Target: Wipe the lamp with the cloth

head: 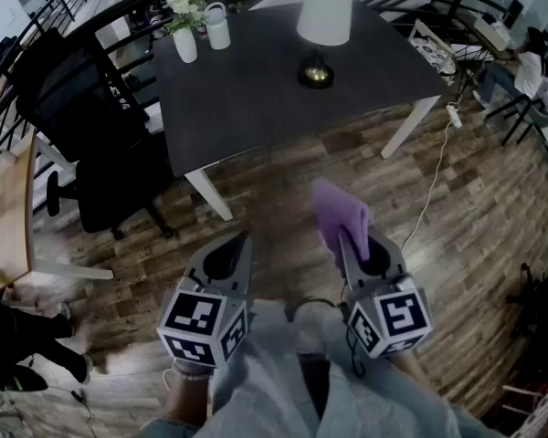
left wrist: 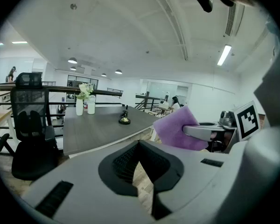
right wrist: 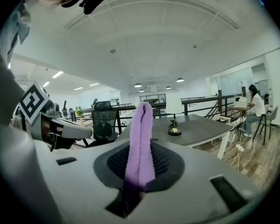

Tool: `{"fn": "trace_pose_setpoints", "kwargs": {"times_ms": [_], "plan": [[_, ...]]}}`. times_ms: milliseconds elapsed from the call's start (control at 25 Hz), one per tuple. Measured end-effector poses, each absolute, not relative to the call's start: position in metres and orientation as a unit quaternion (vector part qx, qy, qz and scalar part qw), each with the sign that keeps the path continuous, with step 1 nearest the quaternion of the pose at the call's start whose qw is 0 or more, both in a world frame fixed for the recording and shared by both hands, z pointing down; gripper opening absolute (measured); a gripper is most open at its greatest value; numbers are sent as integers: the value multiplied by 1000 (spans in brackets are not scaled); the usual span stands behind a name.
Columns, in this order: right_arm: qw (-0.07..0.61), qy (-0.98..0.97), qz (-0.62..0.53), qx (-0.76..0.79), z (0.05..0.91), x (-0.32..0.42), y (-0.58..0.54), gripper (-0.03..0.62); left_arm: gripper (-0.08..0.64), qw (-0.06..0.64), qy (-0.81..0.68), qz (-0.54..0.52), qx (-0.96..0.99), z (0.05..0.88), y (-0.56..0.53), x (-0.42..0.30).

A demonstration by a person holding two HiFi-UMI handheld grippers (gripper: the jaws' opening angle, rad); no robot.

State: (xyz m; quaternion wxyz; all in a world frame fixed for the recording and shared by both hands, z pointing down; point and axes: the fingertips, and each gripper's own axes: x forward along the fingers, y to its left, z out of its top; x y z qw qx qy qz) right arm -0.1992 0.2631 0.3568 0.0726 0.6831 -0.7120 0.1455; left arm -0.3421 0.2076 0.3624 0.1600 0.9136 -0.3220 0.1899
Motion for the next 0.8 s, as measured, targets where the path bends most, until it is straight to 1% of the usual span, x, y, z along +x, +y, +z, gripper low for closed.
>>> {"fn": "trace_pose_setpoints", "kwargs": {"times_ms": [800], "plan": [[72,-686,152,708,359,-207,280,49,2,159,-302,190,921,365,216,-352]]}}
